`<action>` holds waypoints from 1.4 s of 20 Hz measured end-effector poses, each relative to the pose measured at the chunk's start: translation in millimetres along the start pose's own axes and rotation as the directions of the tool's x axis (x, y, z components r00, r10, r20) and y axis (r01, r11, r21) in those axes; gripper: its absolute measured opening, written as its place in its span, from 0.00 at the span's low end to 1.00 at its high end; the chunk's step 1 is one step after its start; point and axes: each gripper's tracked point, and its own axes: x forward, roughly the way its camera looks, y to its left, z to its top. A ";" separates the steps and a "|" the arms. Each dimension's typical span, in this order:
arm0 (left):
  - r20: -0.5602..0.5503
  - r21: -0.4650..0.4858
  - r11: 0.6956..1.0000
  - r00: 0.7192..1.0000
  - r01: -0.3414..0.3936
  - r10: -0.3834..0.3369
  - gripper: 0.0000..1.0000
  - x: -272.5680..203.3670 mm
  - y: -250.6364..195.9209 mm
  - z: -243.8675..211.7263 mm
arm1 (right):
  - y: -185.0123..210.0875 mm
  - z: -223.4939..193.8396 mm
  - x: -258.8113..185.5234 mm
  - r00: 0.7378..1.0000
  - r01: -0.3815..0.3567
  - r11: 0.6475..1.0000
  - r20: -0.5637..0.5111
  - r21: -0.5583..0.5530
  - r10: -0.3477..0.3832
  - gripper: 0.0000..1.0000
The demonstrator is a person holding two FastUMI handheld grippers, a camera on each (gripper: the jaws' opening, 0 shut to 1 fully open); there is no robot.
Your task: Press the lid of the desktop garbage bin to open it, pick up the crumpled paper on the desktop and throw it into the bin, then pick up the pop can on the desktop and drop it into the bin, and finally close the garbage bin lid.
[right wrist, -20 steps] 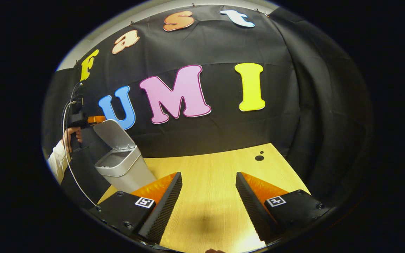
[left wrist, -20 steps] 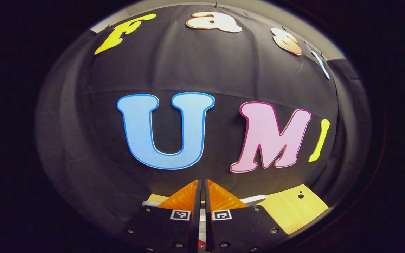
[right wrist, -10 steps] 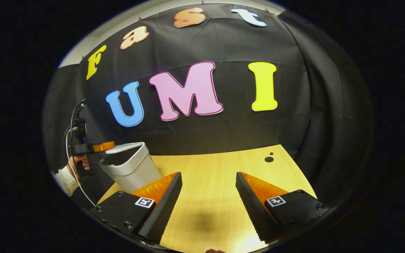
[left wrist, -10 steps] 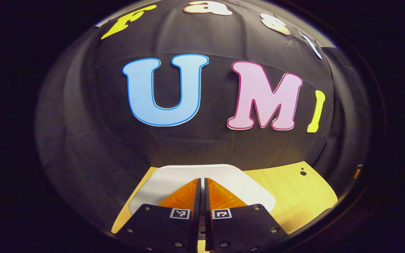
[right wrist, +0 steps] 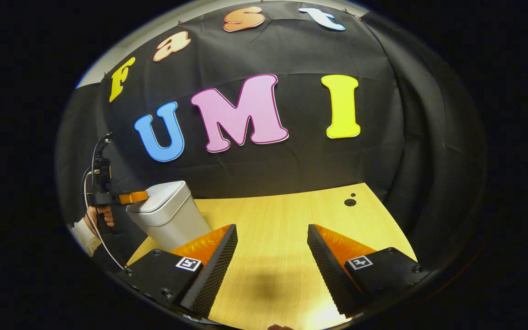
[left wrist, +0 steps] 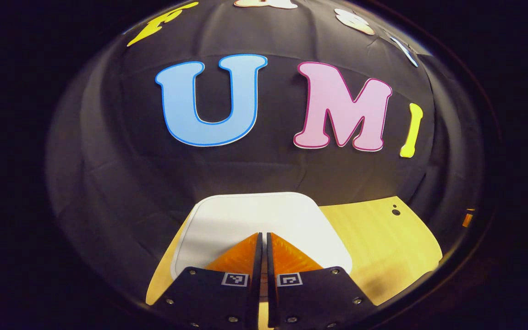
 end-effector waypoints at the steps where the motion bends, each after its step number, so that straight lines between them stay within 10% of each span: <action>1: -0.005 -0.001 1.000 1.000 0.002 -0.002 0.08 -0.9 -1.1 -1.5 | -0.9 -0.1 0.9 1.000 0.000 1.000 0.001 0.004 0.000 0.99; 9: -0.026 -0.099 0.994 0.999 0.038 -0.041 0.09 4.6 -0.3 -13.8 | 7.9 -2.7 7.3 1.000 -0.019 1.000 -0.010 -0.004 0.019 0.99; 18: 0.001 0.001 1.000 1.000 -0.022 0.022 0.09 2.2 1.4 -1.5 | -4.8 4.7 2.1 1.000 -0.004 1.000 0.009 0.005 0.004 0.99; 21: 0.040 -0.010 1.000 0.999 -0.030 0.030 0.18 -7.5 -1.8 3.2 | -10.3 6.8 -1.1 1.000 0.007 1.000 0.021 -0.010 -0.006 0.99; 24: 0.138 0.030 0.997 0.988 -0.068 0.063 0.63 -22.4 -1.7 24.7 | -14.3 8.1 -5.0 1.000 0.010 1.000 0.028 -0.026 -0.010 0.99; 28: 0.264 0.040 0.993 0.960 -0.107 0.093 0.63 -49.0 -13.1 50.4 | -18.5 11.5 -11.3 0.999 -0.004 1.000 0.036 -0.026 0.005 0.99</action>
